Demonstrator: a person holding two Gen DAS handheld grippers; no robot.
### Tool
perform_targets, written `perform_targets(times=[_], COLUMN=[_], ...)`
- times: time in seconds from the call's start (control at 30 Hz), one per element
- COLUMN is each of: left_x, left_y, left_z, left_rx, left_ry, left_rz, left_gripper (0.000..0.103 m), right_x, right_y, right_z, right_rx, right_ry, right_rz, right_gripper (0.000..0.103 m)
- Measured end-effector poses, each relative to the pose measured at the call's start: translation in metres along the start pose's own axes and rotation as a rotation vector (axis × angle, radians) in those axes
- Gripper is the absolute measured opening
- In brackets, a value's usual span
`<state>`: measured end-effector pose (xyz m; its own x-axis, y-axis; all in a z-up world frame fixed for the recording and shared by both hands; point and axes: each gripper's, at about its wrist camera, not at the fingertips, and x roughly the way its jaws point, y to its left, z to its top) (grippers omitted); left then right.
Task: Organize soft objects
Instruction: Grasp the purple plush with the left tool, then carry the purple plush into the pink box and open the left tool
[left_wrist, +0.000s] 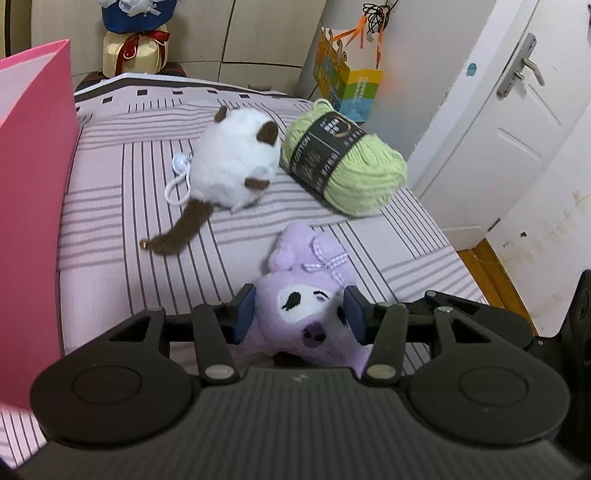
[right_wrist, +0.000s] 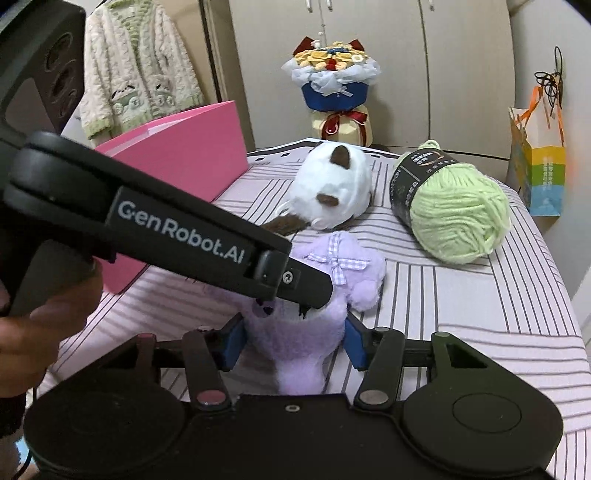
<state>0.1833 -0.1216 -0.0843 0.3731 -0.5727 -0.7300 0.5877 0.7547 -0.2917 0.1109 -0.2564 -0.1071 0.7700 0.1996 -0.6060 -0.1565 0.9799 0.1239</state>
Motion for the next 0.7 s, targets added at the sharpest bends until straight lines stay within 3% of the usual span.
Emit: perform_targets(times=[0.43,0.7], left_x=[-0.054,-0.119], left_y=[-0.014,-0.015], left_z=[-0.031,-0.041], left_rx=[0.023,0.085], left_ry=[0.050,0.009], left_rz=[-0.032,-0.022], left_gripper=[0.050,0.054], right_x=[-0.045,-0.075], right_y=[0.022,0.048], right_z=[-0.004,0.018], right_rx=[-0.138,-0.172], right_ry=[0.093,0.078], right_rz=[0.104,0.221], right_gripper=[0.059,0.059])
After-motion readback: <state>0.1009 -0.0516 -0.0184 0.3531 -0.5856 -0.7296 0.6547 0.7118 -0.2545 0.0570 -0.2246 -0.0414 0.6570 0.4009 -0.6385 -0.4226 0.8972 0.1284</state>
